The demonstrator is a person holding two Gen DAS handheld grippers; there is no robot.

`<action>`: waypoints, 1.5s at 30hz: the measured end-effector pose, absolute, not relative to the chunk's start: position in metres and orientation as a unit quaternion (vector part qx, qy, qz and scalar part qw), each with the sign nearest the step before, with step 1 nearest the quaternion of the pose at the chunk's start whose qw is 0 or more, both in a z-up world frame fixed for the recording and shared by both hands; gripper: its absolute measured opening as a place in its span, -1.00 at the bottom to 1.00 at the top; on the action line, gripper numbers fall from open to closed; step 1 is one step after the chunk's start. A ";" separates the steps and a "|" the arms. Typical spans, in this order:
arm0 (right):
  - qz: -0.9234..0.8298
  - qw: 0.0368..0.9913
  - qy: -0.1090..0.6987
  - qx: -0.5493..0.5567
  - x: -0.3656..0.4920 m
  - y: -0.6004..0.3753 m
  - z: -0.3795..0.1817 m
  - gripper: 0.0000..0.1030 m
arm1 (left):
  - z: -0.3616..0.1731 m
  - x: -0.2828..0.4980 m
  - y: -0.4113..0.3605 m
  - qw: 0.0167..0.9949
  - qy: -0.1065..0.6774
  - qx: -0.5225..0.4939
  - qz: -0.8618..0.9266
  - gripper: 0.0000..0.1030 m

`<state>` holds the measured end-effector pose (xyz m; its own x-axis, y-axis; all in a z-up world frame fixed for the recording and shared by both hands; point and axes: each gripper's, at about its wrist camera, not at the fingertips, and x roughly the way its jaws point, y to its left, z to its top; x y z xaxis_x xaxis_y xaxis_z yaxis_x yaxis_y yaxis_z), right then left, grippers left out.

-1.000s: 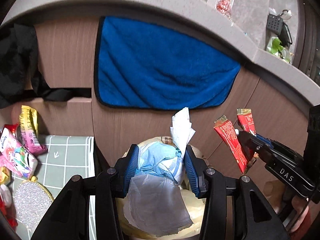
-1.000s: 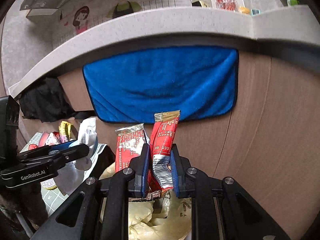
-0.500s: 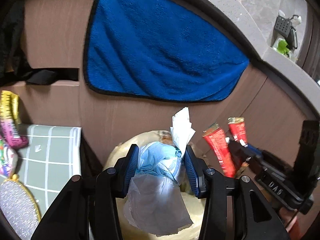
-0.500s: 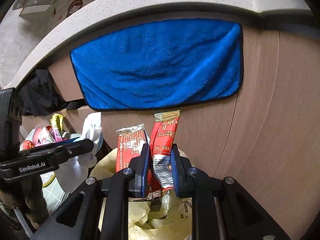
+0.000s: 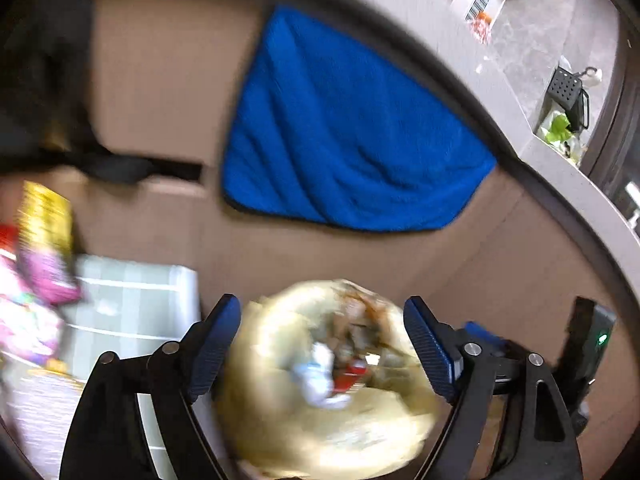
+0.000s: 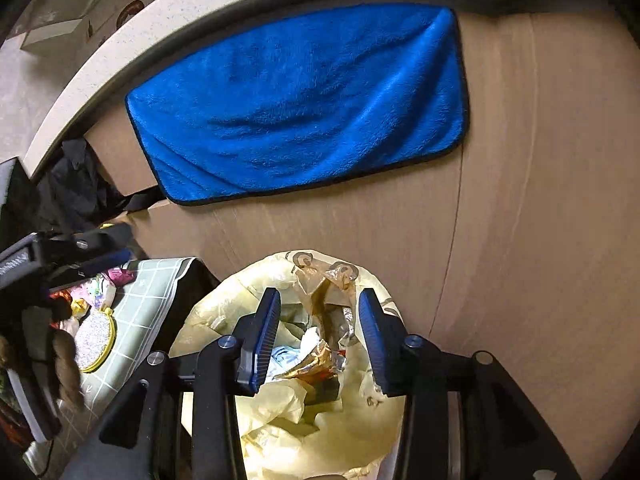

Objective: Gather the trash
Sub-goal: 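Grasp the red plastic bag with the left tool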

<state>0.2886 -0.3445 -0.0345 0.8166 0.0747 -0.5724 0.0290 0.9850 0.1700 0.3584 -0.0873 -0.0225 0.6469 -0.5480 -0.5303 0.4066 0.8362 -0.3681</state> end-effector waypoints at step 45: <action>0.228 0.919 0.322 0.002 0.271 -0.099 -0.033 -0.23 | -0.112 0.276 0.212 0.875 0.414 -0.236 -0.087 0.19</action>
